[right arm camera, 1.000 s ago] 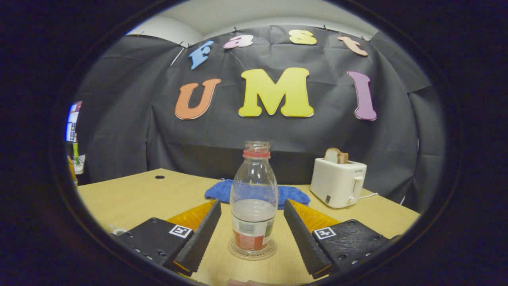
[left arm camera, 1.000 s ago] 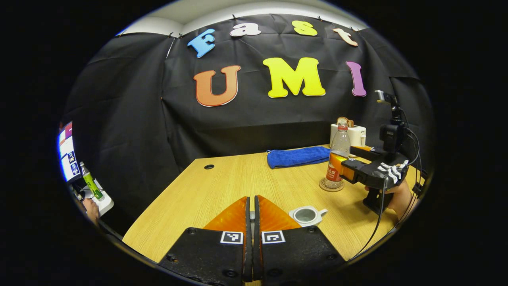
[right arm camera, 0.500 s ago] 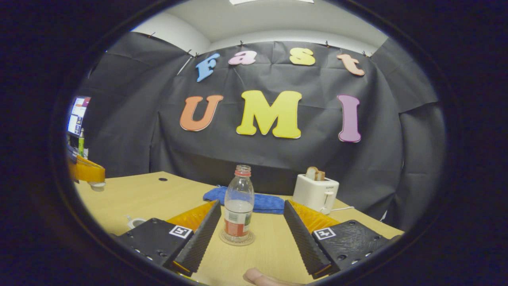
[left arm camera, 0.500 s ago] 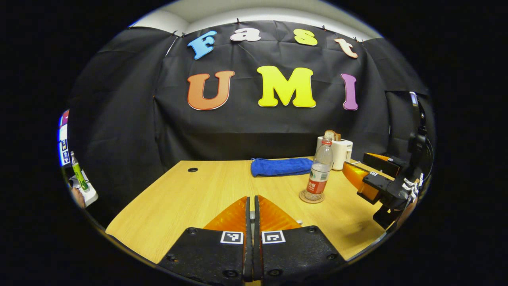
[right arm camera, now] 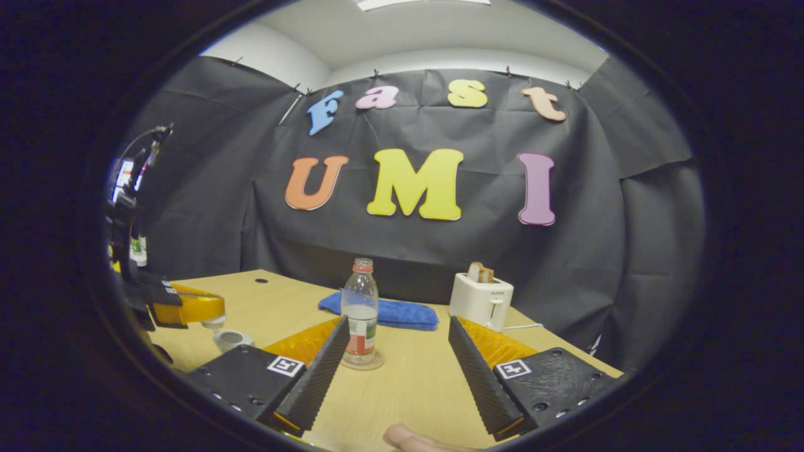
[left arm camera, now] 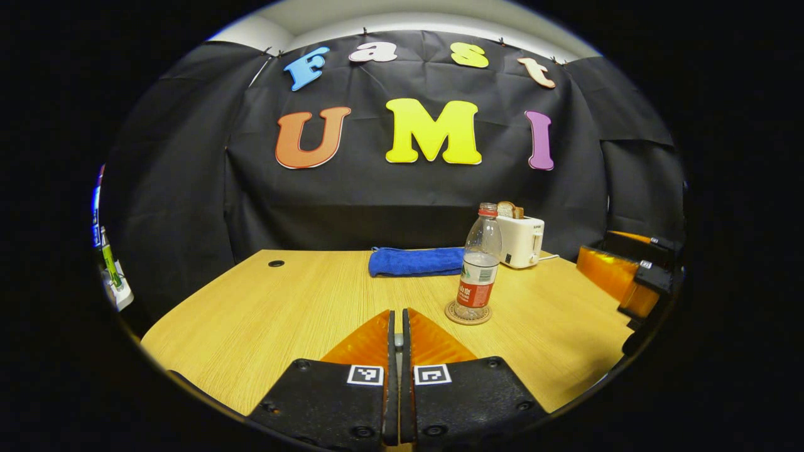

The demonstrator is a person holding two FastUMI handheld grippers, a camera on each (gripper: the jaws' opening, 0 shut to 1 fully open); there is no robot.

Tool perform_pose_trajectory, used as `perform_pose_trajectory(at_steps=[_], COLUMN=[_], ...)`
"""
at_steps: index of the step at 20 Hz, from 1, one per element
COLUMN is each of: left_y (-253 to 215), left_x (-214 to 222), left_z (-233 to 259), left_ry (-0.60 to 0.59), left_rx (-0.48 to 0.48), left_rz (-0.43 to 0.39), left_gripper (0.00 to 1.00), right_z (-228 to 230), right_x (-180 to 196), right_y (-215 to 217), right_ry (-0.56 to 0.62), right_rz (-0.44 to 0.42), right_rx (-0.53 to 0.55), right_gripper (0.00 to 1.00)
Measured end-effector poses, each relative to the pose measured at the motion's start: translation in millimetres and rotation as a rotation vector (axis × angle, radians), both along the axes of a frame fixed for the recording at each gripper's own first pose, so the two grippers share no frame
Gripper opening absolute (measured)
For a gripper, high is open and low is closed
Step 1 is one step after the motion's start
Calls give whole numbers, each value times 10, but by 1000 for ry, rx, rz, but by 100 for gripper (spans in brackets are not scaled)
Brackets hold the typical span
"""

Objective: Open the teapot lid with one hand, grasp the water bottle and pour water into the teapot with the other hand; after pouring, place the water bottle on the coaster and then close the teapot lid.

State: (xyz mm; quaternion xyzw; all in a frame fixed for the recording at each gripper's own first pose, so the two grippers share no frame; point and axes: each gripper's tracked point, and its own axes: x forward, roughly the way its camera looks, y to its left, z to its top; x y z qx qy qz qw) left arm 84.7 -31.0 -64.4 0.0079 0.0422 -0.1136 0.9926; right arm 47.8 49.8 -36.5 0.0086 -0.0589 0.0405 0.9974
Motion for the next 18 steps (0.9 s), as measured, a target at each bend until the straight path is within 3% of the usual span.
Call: perform_pose_trajectory(at_steps=[1,4,13,18], left_y=[-11,15,74,106], left_x=[39,139,421,384], left_z=[-66,-188,-310,-346], left_ry=[11,27,38,41], left_rx=[-4,-26,-74,-66], left_rz=[-6,1,17,25], left_gripper=[4,4,5,5], right_z=[46,50,50,16], right_x=[0,35,96,118], right_y=[-100,-297,-698,-678], right_ry=[-8,-3,14,26], right_rz=[-17,-48,-132,-134], right_rx=[19,67,124,143], right_gripper=[95,98,92,98])
